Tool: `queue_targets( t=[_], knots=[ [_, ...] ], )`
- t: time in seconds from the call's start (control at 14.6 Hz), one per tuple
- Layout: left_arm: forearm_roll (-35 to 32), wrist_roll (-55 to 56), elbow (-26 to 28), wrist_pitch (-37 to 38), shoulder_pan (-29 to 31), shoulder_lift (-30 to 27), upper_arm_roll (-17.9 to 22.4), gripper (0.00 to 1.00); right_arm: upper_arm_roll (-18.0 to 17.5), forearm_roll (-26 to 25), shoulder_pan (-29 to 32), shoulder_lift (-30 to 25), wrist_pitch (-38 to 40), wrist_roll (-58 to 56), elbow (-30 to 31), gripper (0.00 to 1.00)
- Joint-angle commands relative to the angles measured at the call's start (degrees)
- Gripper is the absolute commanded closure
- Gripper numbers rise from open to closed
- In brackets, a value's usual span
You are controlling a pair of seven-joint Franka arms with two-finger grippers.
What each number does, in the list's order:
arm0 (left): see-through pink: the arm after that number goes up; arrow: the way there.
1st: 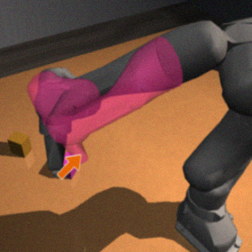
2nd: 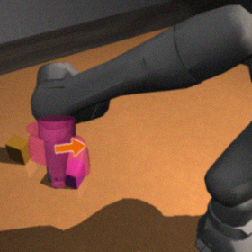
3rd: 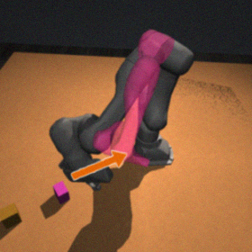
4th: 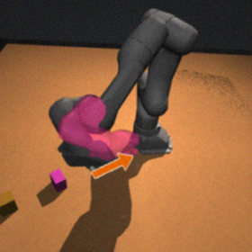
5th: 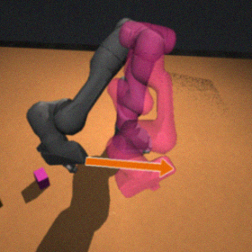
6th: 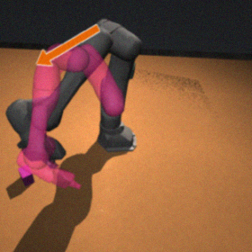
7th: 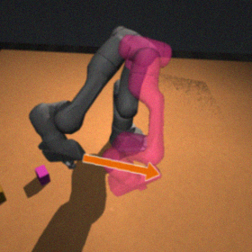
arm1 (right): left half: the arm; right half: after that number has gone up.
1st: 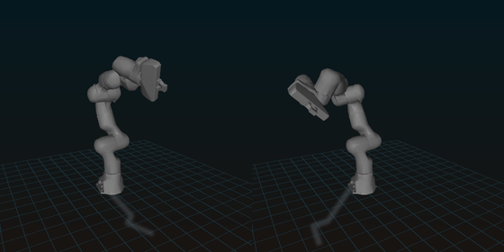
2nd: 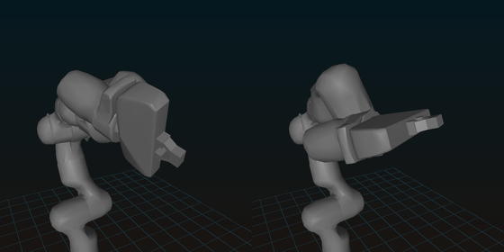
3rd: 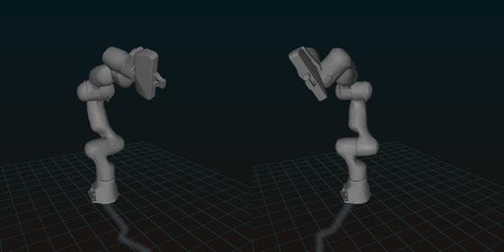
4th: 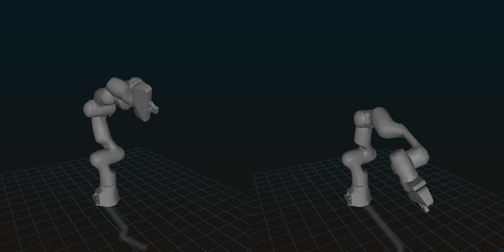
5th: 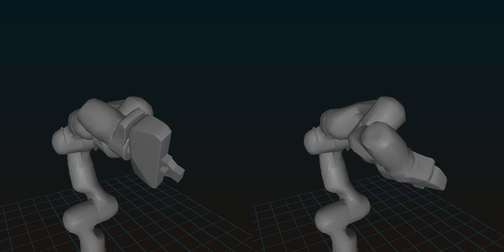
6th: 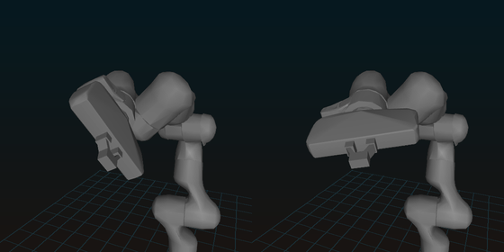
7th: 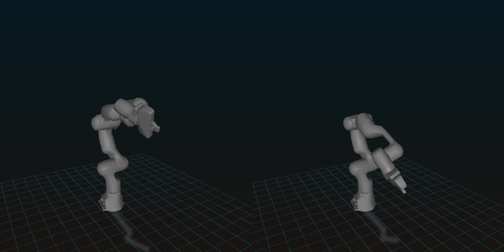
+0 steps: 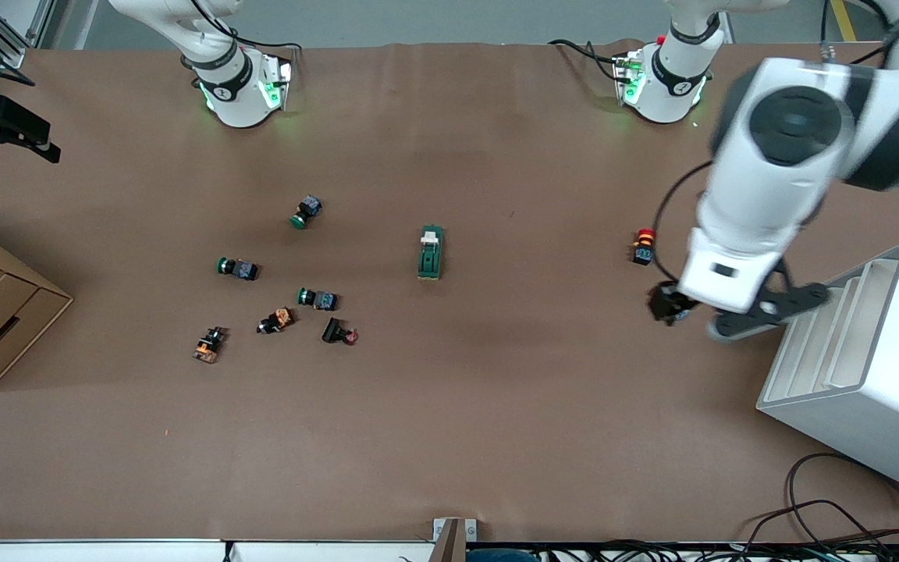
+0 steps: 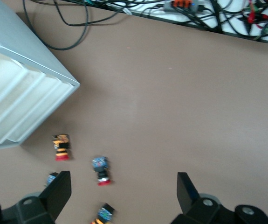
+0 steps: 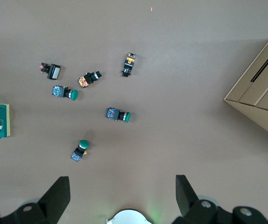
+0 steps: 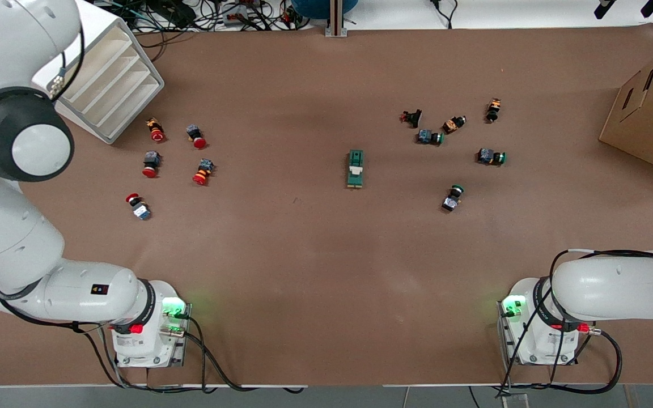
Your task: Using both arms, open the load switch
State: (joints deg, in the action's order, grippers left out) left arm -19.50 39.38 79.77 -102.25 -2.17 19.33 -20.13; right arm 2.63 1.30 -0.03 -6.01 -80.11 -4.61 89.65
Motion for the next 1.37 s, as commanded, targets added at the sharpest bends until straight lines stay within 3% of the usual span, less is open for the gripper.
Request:
queue_targets(
  t=[0.0,0.21,0.48,0.75,0.96,1.3],
  knots=[
    [2.8,-6.2,1.4,0.3,4.0,-2.2,-0.6,0.0,0.0,0.3,-0.2,-1.5,-0.2,-0.2,1.7,0.0],
    [9.0,-10.1,-1.2,0.5,6.2,-2.2,-0.5,0.0,0.0,-0.3,-0.3,-1.5,-0.1,-1.7,1.7,0.0],
    [11.8,-18.5,0.6,4.2,7.4,-6.7,0.8,0.0,0.0,-0.9,-0.2,-1.5,-0.1,-4.7,1.7,0.0],
    [20.7,-27.1,4.1,9.3,6.4,-12.7,8.1,0.0,0.0,-0.7,-0.1,-1.5,-0.3,-4.1,1.7,0.0],
    [21.5,-28.2,4.8,16.7,3.0,-16.3,12.3,0.0,0.1,-0.7,-0.1,-1.5,-0.1,-4.0,1.7,0.0],
    [22.0,-30.5,10.7,17.8,1.4,-23.1,12.4,0.0,0.1,-0.4,-0.1,-1.5,0.4,-1.5,1.7,0.0]
  ],
)
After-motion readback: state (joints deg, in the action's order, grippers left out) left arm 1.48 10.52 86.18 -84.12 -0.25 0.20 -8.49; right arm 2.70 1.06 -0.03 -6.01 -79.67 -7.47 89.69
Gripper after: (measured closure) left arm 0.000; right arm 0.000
